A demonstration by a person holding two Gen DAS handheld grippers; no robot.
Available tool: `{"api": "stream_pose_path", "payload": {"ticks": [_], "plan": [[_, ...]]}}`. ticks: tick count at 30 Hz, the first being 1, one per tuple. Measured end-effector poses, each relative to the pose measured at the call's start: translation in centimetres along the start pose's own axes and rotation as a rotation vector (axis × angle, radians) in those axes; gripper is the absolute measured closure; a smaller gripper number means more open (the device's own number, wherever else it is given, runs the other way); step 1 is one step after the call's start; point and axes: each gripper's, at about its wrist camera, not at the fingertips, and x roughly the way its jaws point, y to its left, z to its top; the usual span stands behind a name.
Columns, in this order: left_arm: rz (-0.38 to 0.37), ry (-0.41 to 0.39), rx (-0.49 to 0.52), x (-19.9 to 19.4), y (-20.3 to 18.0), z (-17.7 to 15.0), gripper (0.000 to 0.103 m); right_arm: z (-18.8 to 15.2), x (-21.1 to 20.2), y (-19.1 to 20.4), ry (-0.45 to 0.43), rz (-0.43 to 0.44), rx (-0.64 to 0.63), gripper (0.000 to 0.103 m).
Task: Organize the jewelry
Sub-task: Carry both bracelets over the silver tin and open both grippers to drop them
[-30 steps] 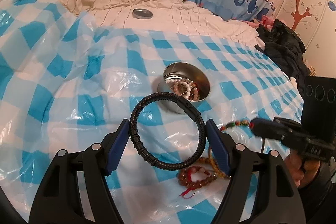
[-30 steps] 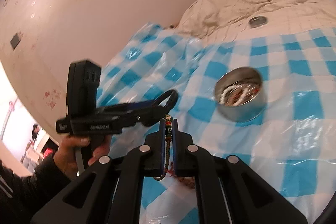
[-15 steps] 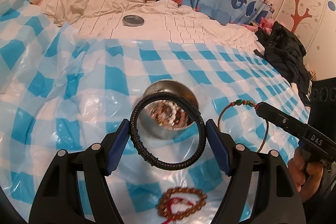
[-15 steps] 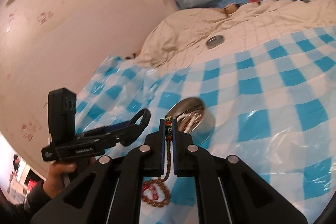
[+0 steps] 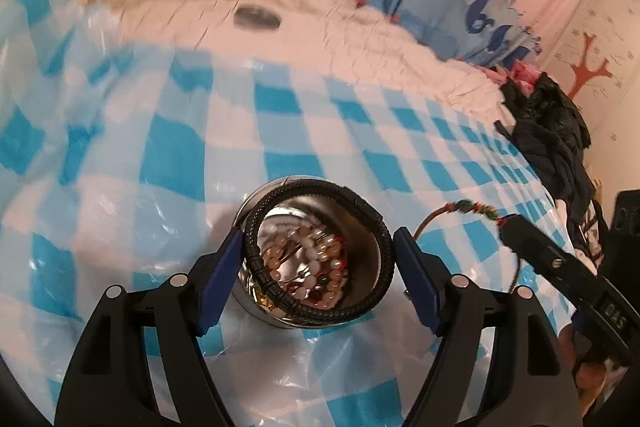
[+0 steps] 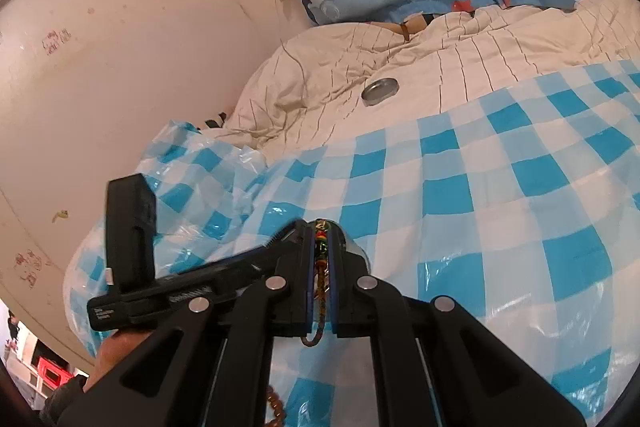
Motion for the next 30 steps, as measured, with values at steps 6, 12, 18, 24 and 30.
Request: {"api": "stream_pose_path", "payload": {"ticks": [6,12,18,24,30], "plan": [[-0.017,-0.034,-0.036,-1.3,0.3,0.4,0.03,0.0,1.8,0.5,0.019,0.004,-0.012,0.096],[0.029,-0.099,-0.054,-4.5,1.6,0.5,0.026,0.5,4.4,1.6,0.026,0.051,-0.009,0.096],[0.066,-0.108,-0.121,-5.8,4.1,0.8,0.025,-0.5,6.7,1.3,0.093,-0.065,-0.022,0.055],[0.092,-0.106,-0.095,-6.4,3.8,0.5,0.022,-2.2,5.5,4.5,0.092,-0.076,-0.21,0.055],[0.101,-0.101,-0.086,-6.9,4.0,0.0,0.022,-3.9,8.6,6.3,0.153,-0.224,-0.366,0.055]]}}
